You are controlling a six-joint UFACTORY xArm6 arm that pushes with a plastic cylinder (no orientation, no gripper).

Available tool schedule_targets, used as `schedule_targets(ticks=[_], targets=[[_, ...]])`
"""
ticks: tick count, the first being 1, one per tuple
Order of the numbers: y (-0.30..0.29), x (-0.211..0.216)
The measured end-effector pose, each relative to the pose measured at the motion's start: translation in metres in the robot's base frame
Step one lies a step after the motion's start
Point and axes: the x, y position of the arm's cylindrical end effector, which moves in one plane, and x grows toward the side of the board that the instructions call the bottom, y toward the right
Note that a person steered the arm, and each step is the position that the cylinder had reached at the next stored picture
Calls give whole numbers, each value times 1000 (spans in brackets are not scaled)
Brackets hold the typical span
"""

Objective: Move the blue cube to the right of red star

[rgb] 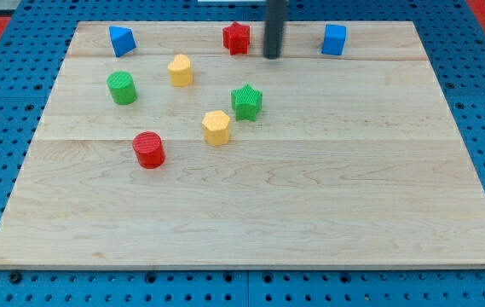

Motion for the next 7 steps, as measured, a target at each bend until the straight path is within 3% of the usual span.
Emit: schedule_targets(ticks=[4, 7], targets=[[-12, 12], [-34, 45]])
